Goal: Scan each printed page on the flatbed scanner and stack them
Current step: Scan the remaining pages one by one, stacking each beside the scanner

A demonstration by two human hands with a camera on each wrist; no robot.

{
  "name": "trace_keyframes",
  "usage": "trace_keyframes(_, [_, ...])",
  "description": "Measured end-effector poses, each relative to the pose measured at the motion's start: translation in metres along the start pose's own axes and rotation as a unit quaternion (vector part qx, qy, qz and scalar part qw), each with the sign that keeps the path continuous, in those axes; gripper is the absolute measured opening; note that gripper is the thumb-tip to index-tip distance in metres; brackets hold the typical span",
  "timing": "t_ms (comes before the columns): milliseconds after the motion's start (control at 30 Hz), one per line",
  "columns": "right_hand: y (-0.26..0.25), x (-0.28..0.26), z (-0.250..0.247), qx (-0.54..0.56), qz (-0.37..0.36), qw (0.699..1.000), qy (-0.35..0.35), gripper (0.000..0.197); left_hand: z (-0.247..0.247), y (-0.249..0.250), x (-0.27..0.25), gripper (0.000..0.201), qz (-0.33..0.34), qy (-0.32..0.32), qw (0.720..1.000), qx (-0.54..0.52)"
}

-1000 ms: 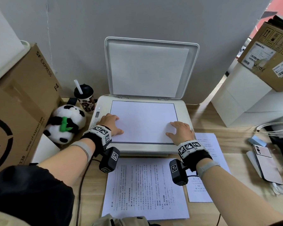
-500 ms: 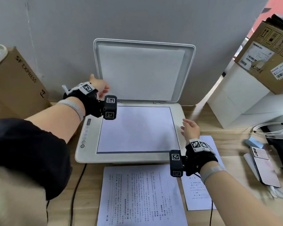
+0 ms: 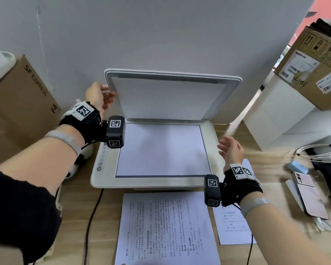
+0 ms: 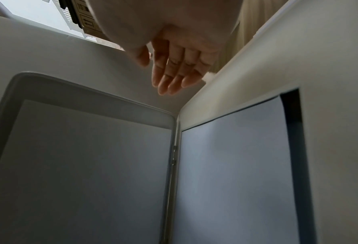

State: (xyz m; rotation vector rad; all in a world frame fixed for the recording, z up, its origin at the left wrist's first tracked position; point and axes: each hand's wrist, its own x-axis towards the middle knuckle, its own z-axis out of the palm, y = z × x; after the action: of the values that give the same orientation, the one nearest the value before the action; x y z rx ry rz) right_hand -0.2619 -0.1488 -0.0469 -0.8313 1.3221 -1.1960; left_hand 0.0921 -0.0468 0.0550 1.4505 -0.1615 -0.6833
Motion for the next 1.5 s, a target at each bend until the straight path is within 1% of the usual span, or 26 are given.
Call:
trace_keyframes(167, [-0.008,-0.009,-0.011,0.062,-0.004,0.998,-0.022,0.042,-0.024,-0.033,-0.026,0.024,0.006,0.002,1.000,0.014])
trace_keyframes(233, [-0.008,-0.014,-0.019,0.070,-0.004,0.997,-0.019,0.048,-0.038,-0.050,-0.032,0.031,0.002,-0.003,0.999,0.047])
trace_keyframes(267, [-0.007,-0.016,-0.023,0.073,0.001,0.997,-0.014,0.049,-0.044,-0.059,-0.033,0.033,-0.006,-0.001,0.998,0.058])
trace_keyframes(333, [-0.004,-0.020,-0.030,0.073,0.010,0.997,0.006,0.046,-0.056,-0.077,-0.035,0.032,-0.028,0.001,0.997,0.073])
trace_keyframes(433, [0.002,-0.025,-0.037,0.005,0.025,0.999,0.024,0.035,-0.070,-0.097,-0.042,0.029,-0.063,-0.021,0.988,0.143])
trace_keyframes(533, [0.009,-0.030,-0.042,-0.089,0.028,0.995,0.033,0.025,-0.083,-0.106,-0.046,0.017,-0.094,-0.039,0.977,0.185])
trace_keyframes(567, [0.011,-0.032,-0.042,-0.120,0.020,0.992,0.033,0.021,-0.087,-0.108,-0.045,0.013,-0.094,-0.029,0.976,0.194])
trace_keyframes(600, [0.012,-0.035,-0.042,-0.147,0.013,0.989,0.034,0.014,-0.090,-0.109,-0.042,0.011,-0.080,-0.009,0.974,0.210])
trace_keyframes(633, [0.013,-0.039,-0.042,-0.171,0.011,0.985,0.038,0.010,-0.093,-0.109,-0.040,0.011,-0.052,0.012,0.971,0.232])
trace_keyframes(700, [0.013,-0.044,-0.042,-0.204,0.008,0.978,0.050,0.009,-0.098,-0.112,-0.034,0.016,-0.004,0.037,0.954,0.298])
trace_keyframes(733, [0.015,-0.045,-0.043,-0.215,0.008,0.975,0.059,0.010,-0.099,-0.114,-0.032,0.020,-0.002,0.032,0.943,0.331])
trace_keyframes(800, [0.017,-0.045,-0.045,-0.227,0.014,0.970,0.088,0.014,-0.100,-0.119,-0.028,0.019,-0.037,0.012,0.923,0.382])
trace_keyframes(833, [0.017,-0.045,-0.045,-0.225,0.019,0.968,0.107,0.017,-0.100,-0.122,-0.024,0.024,-0.061,0.008,0.923,0.380])
trace_keyframes(867, [0.018,-0.044,-0.046,-0.219,0.023,0.968,0.122,0.021,-0.100,-0.125,-0.022,0.035,-0.081,0.003,0.924,0.374])
trace_keyframes(900, [0.018,-0.044,-0.045,-0.214,0.026,0.968,0.131,0.024,-0.100,-0.126,-0.021,0.041,-0.096,-0.002,0.923,0.372])
trace_keyframes(1000, [0.016,-0.042,-0.044,-0.204,0.022,0.970,0.133,0.026,-0.096,-0.127,-0.023,0.046,-0.103,0.005,0.917,0.386])
trace_keyframes(1100, [0.017,-0.038,-0.045,-0.198,0.018,0.971,0.130,0.026,-0.094,-0.130,-0.023,0.046,-0.104,0.022,0.913,0.394])
trace_keyframes(1200, [0.022,-0.037,-0.043,-0.197,0.024,0.973,0.120,0.022,-0.093,-0.131,-0.022,0.047,-0.105,0.011,0.907,0.407])
trace_keyframes(1267, [0.026,-0.035,-0.042,-0.202,0.027,0.972,0.116,0.019,-0.093,-0.132,-0.021,0.044,-0.099,0.010,0.912,0.398])
trace_keyframes(1333, [0.030,-0.034,-0.042,-0.205,0.028,0.971,0.117,0.018,-0.093,-0.134,-0.022,0.034,-0.102,0.019,0.917,0.386])
trace_keyframes(1433, [0.037,-0.031,-0.045,-0.205,0.025,0.971,0.118,0.027,-0.092,-0.142,-0.022,0.036,-0.094,0.047,0.935,0.337])
trace_keyframes(1500, [0.041,-0.031,-0.048,-0.213,0.029,0.970,0.111,0.031,-0.092,-0.147,-0.025,0.033,-0.079,0.062,0.933,0.346])
